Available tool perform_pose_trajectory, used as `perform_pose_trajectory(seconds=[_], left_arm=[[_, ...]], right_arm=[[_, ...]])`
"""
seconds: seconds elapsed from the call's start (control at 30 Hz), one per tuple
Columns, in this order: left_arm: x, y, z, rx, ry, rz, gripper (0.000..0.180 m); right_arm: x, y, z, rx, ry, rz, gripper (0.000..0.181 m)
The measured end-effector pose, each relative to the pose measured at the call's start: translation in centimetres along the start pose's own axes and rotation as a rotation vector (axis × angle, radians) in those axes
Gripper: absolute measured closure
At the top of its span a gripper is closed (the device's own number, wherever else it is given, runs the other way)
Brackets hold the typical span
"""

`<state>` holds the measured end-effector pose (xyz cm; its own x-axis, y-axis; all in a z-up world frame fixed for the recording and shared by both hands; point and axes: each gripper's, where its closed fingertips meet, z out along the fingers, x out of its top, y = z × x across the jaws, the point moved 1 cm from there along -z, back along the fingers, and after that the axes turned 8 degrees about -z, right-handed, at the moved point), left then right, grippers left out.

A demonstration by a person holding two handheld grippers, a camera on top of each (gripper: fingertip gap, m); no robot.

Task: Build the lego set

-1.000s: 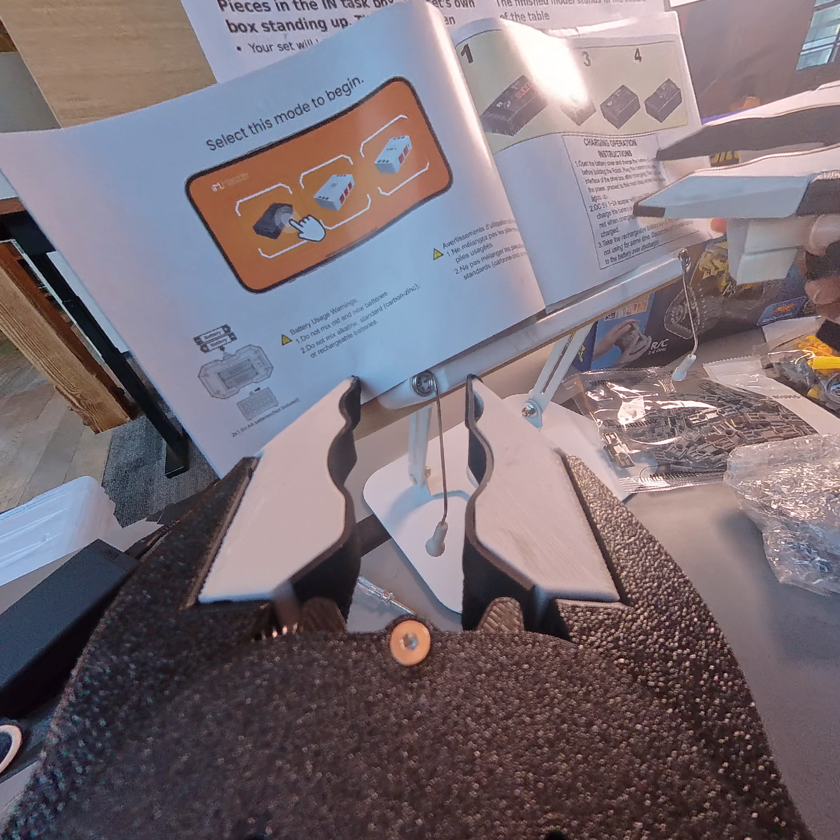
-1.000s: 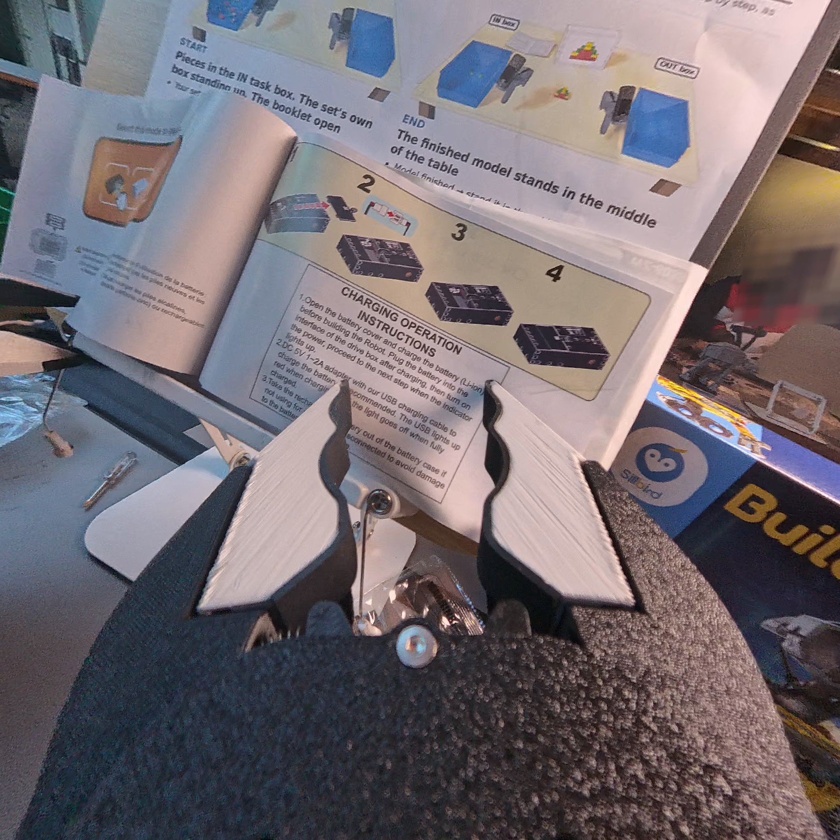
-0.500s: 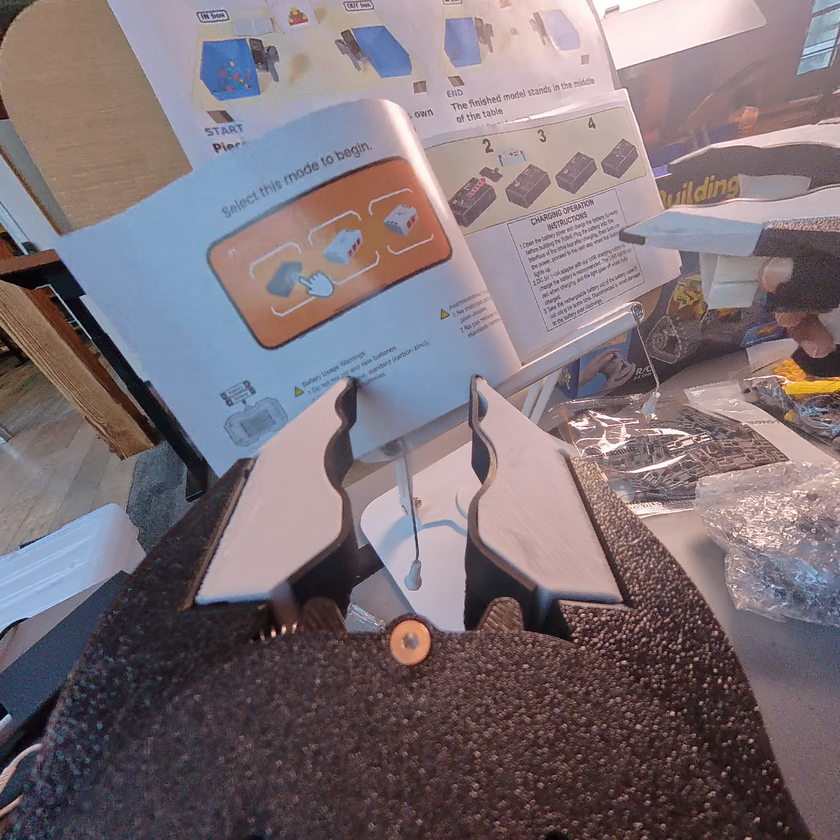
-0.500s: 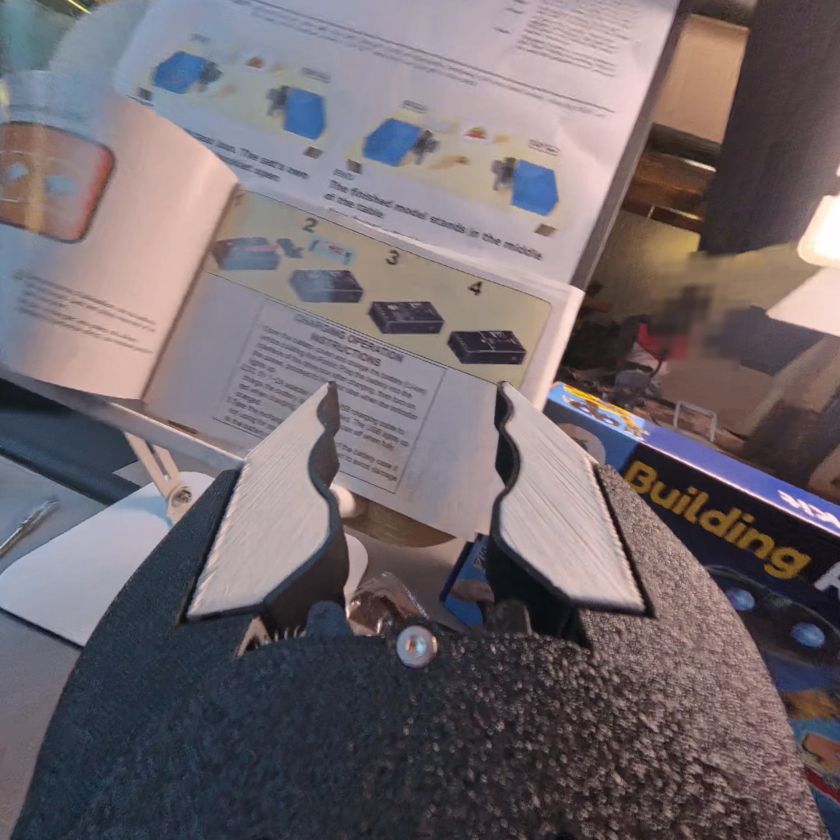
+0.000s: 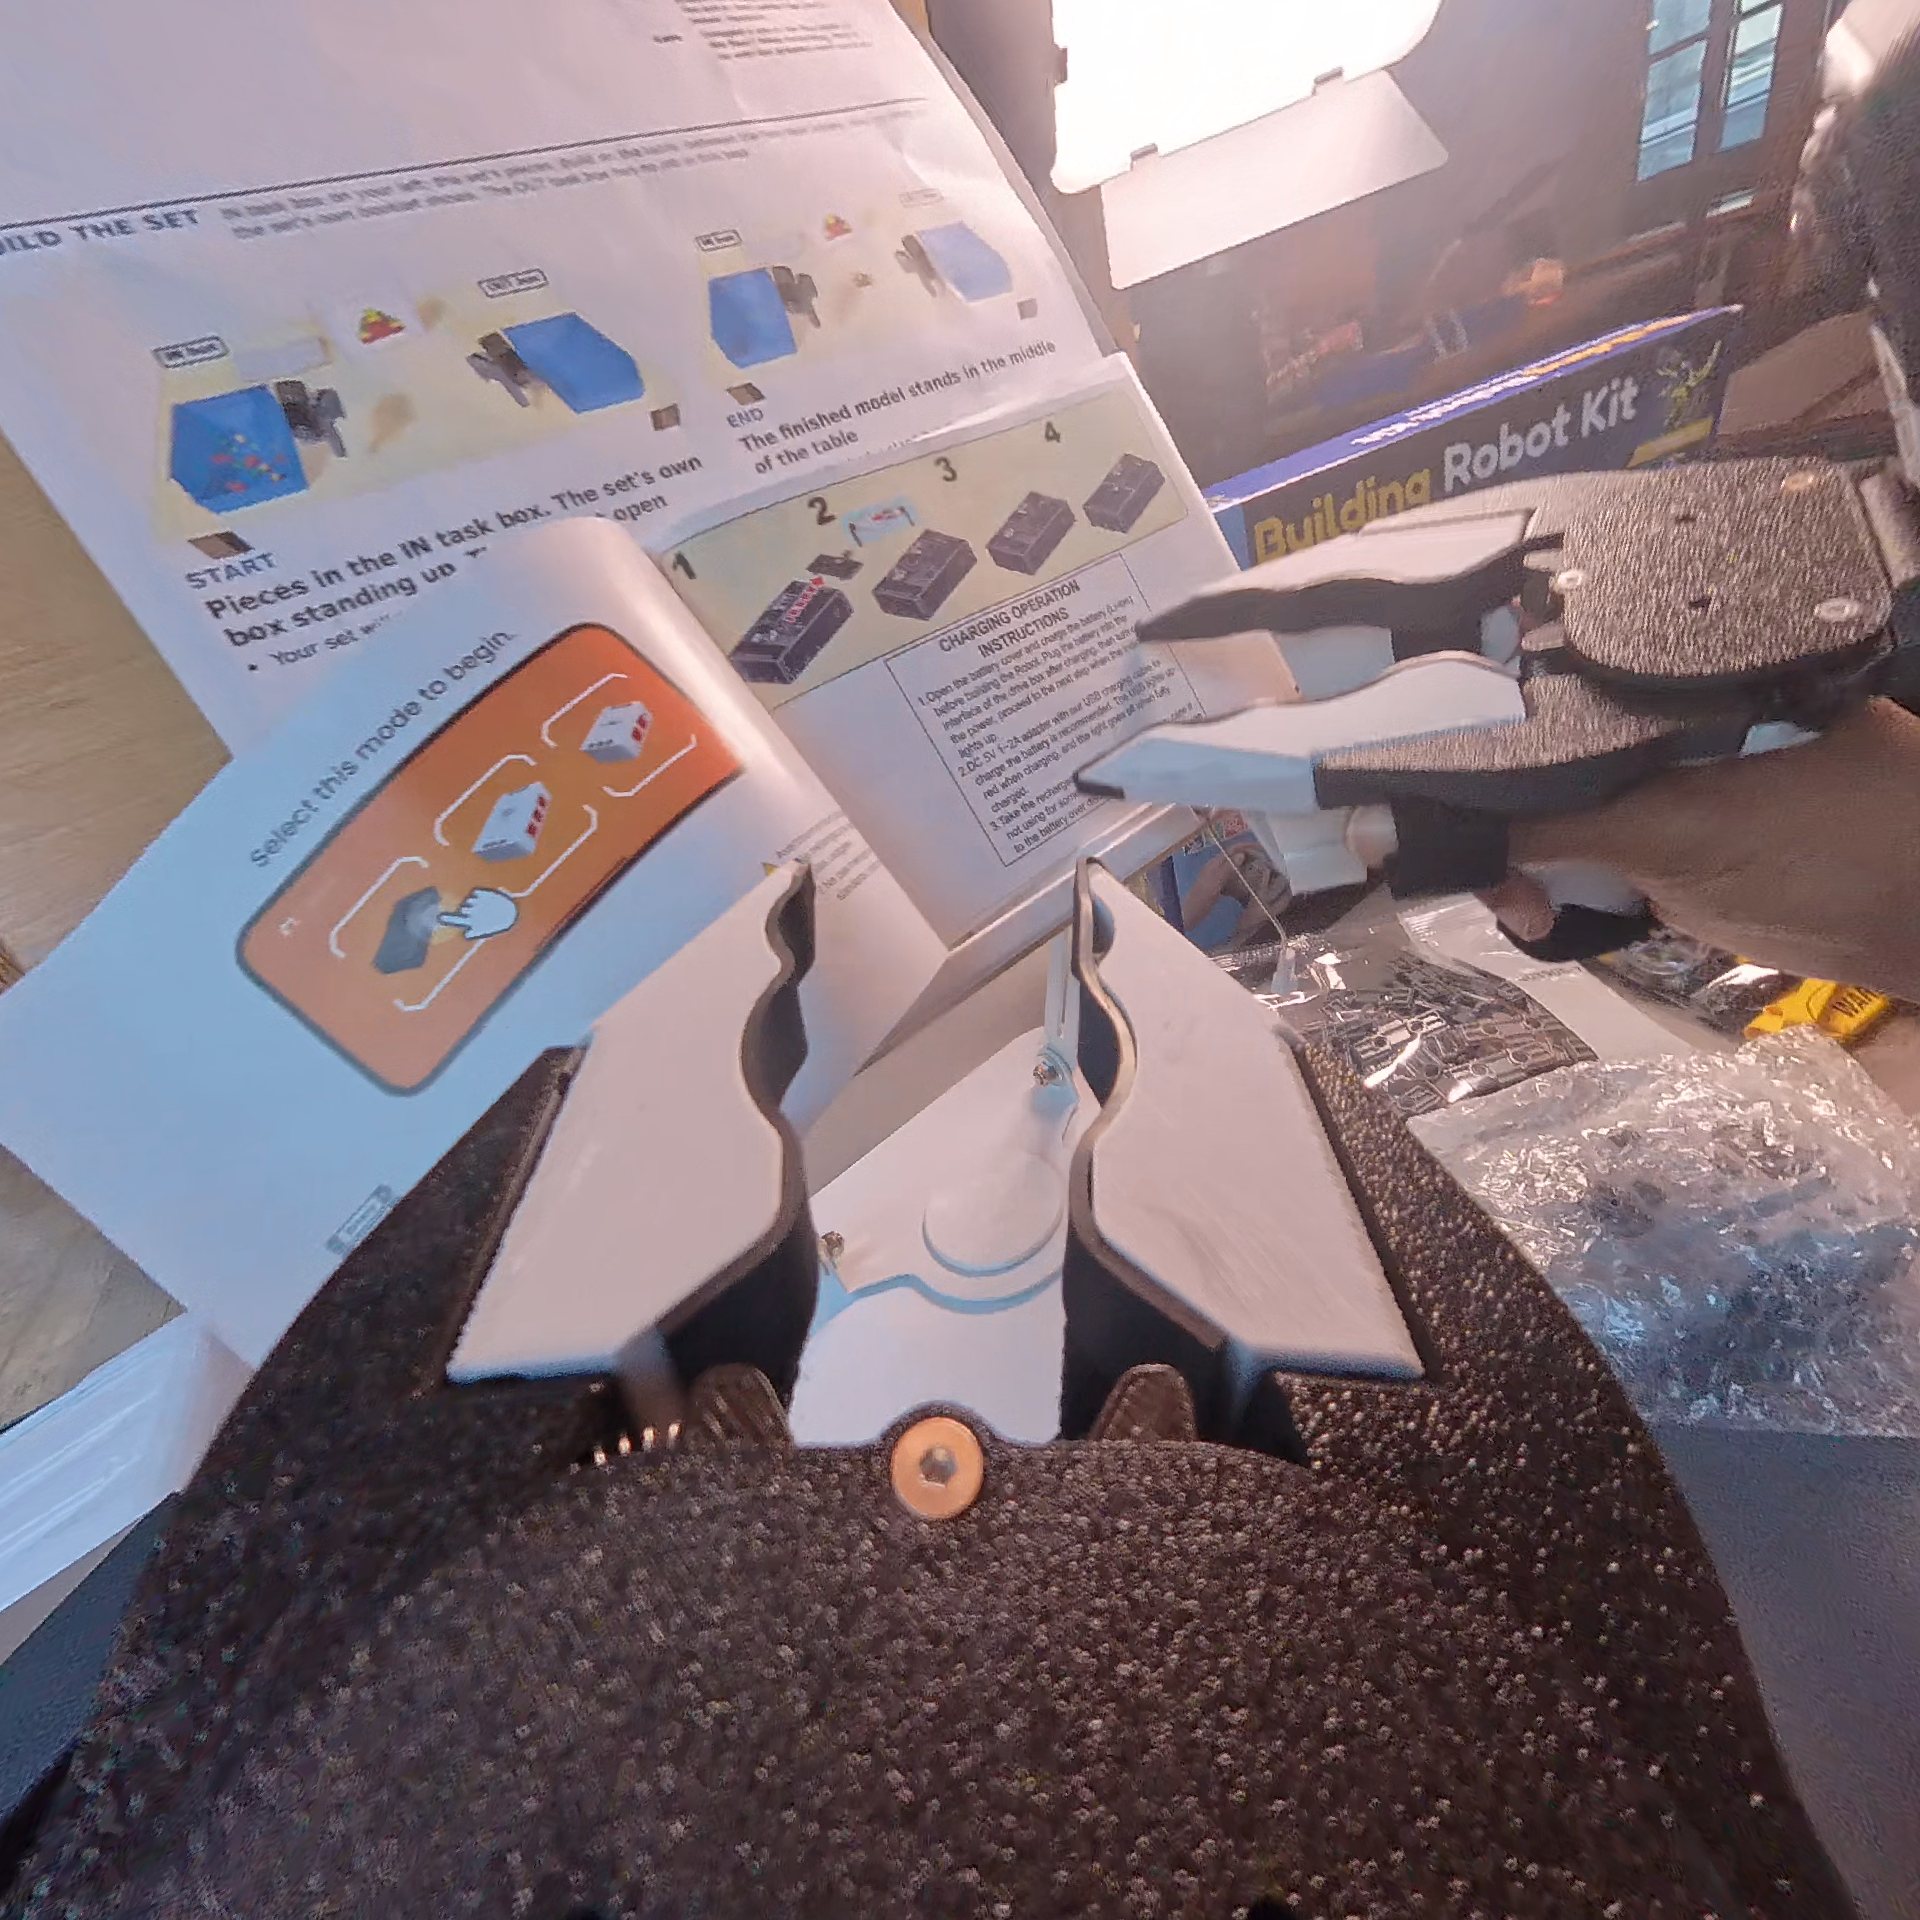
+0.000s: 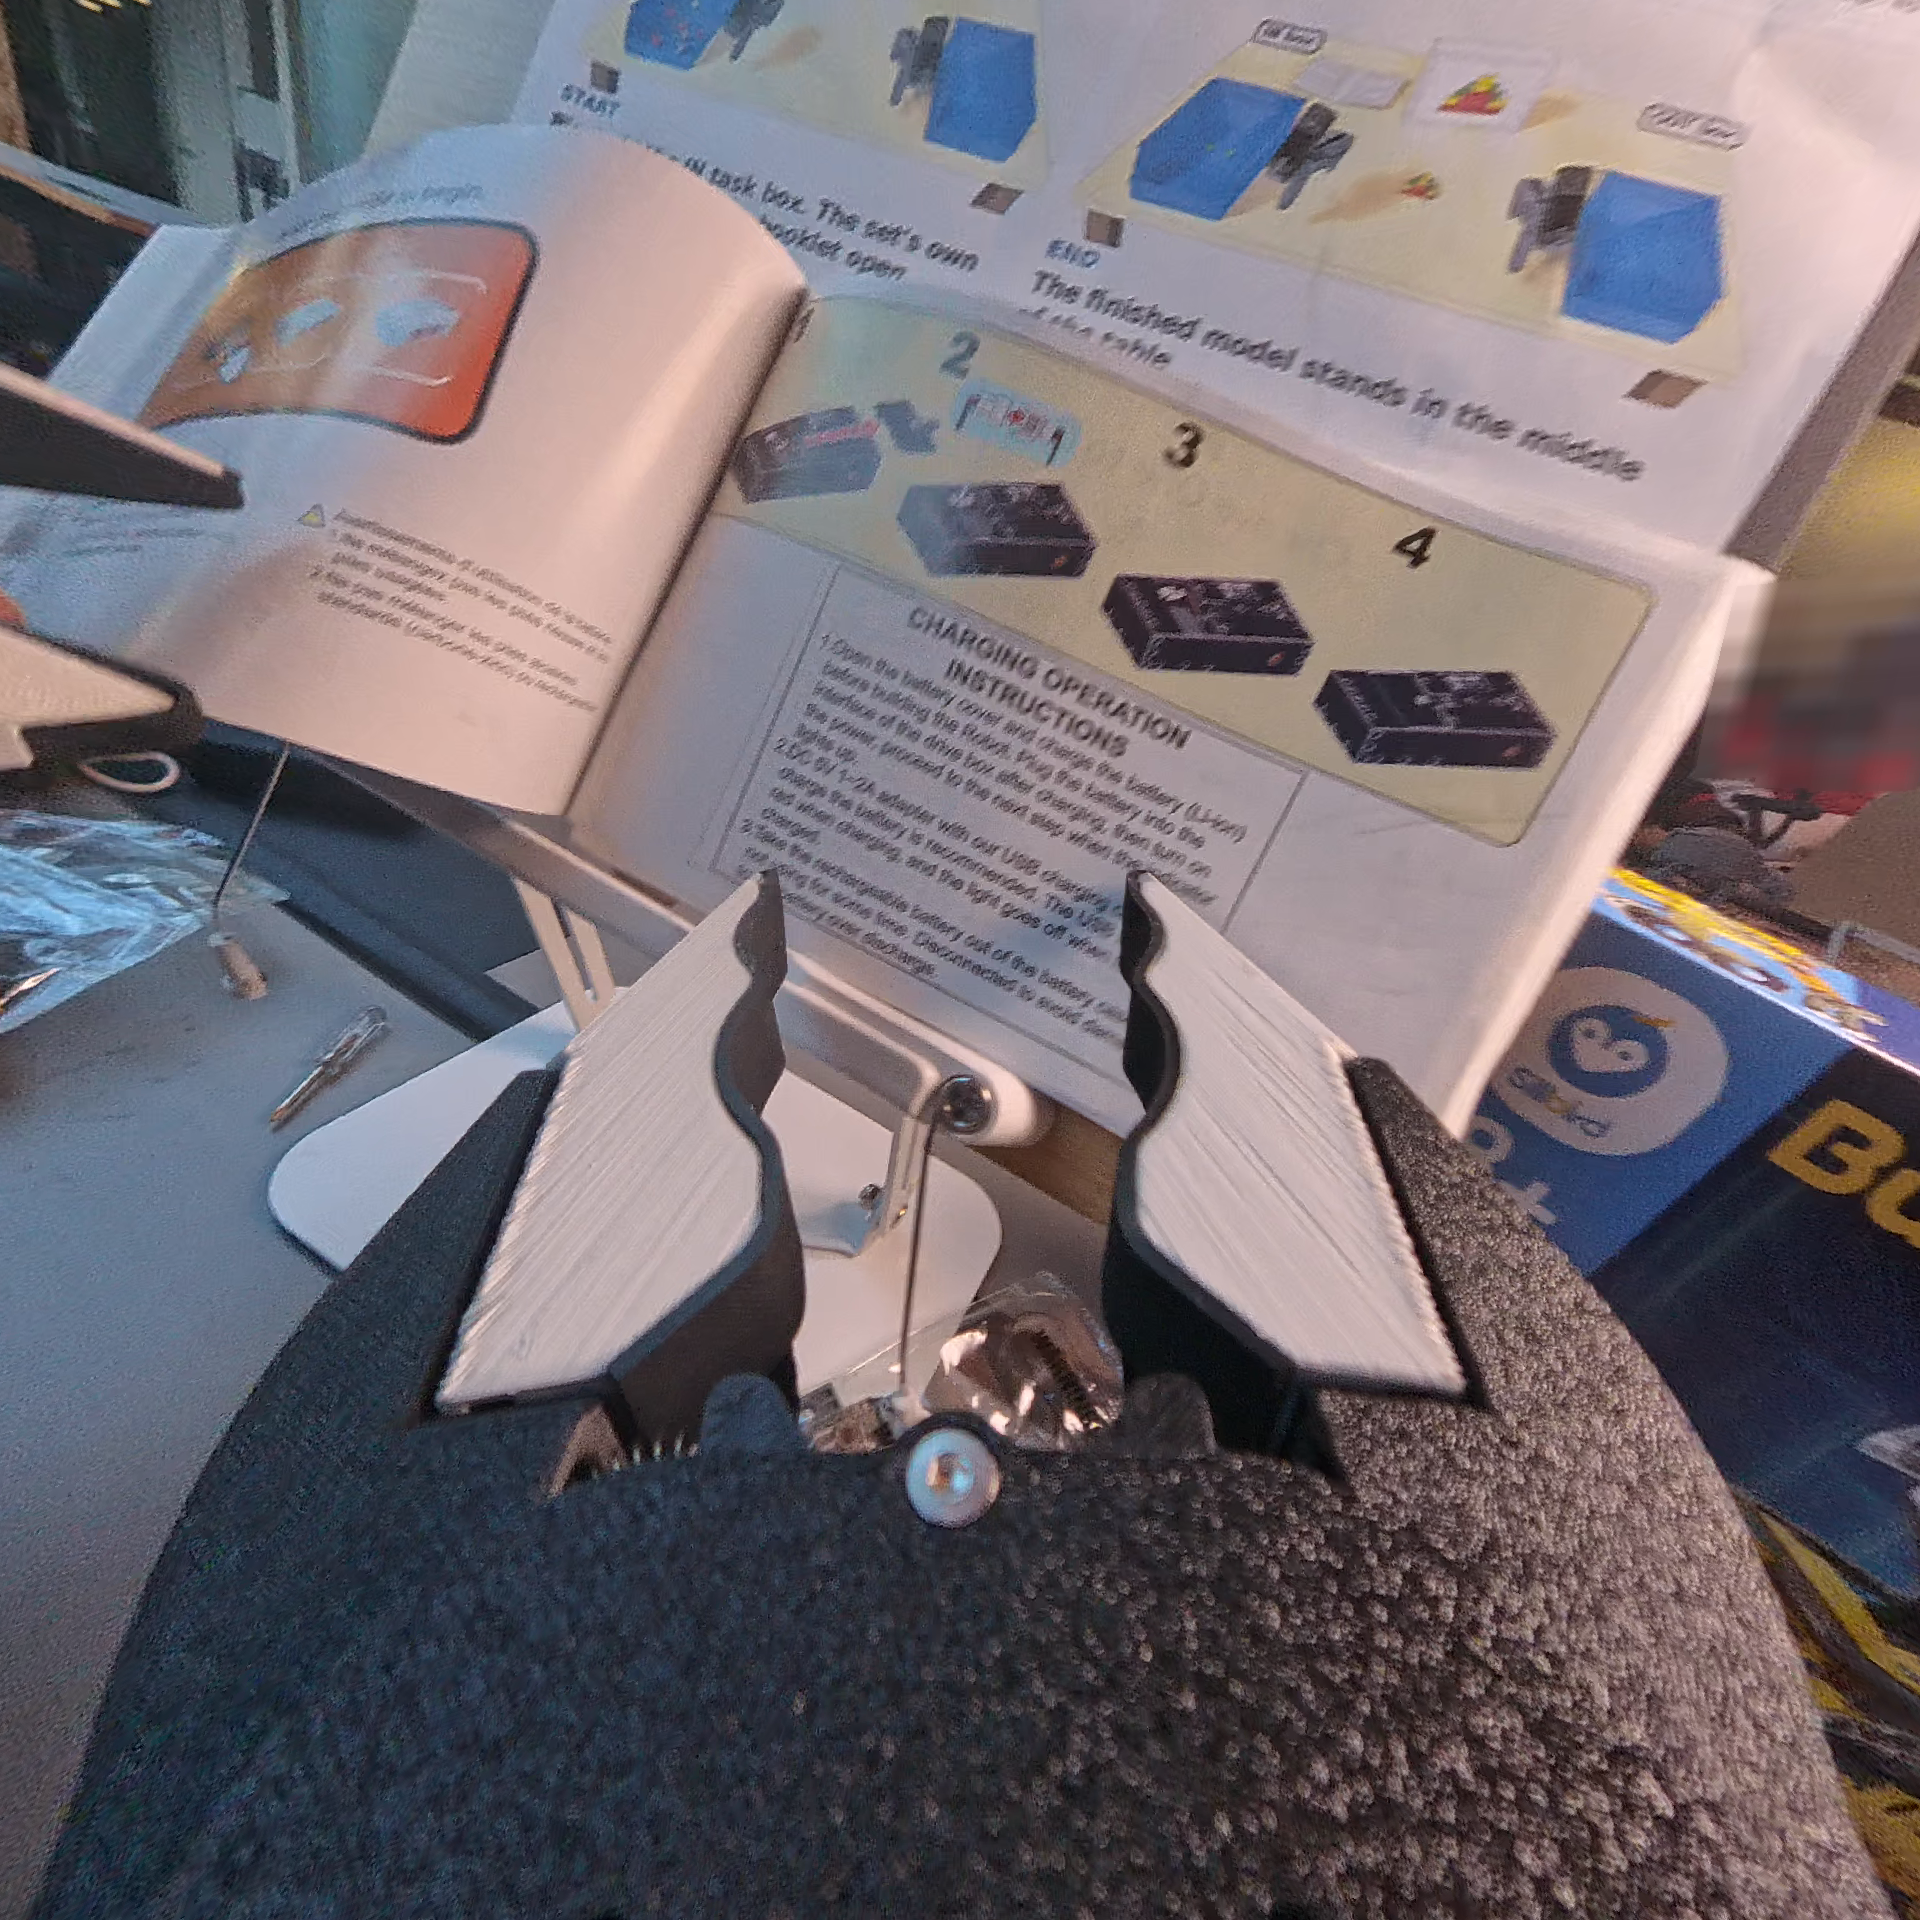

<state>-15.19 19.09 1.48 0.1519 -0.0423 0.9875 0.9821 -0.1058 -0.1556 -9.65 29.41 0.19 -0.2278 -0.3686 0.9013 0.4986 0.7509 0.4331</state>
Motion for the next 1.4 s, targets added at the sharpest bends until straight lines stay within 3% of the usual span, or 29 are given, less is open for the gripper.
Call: perform_pose_trajectory(seconds=[0.13,0.27,0.37,0.53,0.67,0.9,1.1,1.3,1.4], left_arm=[[-0.8,0.8,0.4,-0.019,-0.027,0.004,0.130],[-1.3,1.3,0.6,-0.036,-0.038,-0.020,0.130],[-1.7,1.5,0.7,-0.040,-0.051,-0.012,0.130],[-1.7,1.7,0.7,-0.046,-0.051,-0.024,0.130],[-0.6,2.6,0.6,-0.106,-0.018,-0.091,0.126],[3.8,3.0,-0.9,-0.248,0.092,-0.361,0.122],[3.2,-0.5,-2.5,-0.220,0.088,-0.426,0.146],[2.2,-4.1,-3.7,-0.209,0.105,-0.529,0.156],[2.7,-5.0,-4.5,-0.301,0.169,-0.667,0.154]], right_arm=[[0.0,4.8,-1.4,-0.186,0.030,0.097,0.107],[-1.2,4.8,-1.0,-0.197,-0.018,0.090,0.102],[-0.3,3.3,-0.7,-0.122,0.022,0.093,0.115],[-0.2,2.2,-0.5,-0.052,0.048,0.115,0.115],[1.1,0.5,-0.7,0.057,0.118,0.124,0.127],[6.0,-6.2,-3.1,0.252,0.359,-0.157,0.135],[7.1,-12.5,-4.3,0.445,0.386,-0.289,0.131],[7.0,-14.2,-4.9,0.583,0.382,-0.187,0.136],[7.2,-12.4,-4.2,0.526,0.370,-0.085,0.138]])
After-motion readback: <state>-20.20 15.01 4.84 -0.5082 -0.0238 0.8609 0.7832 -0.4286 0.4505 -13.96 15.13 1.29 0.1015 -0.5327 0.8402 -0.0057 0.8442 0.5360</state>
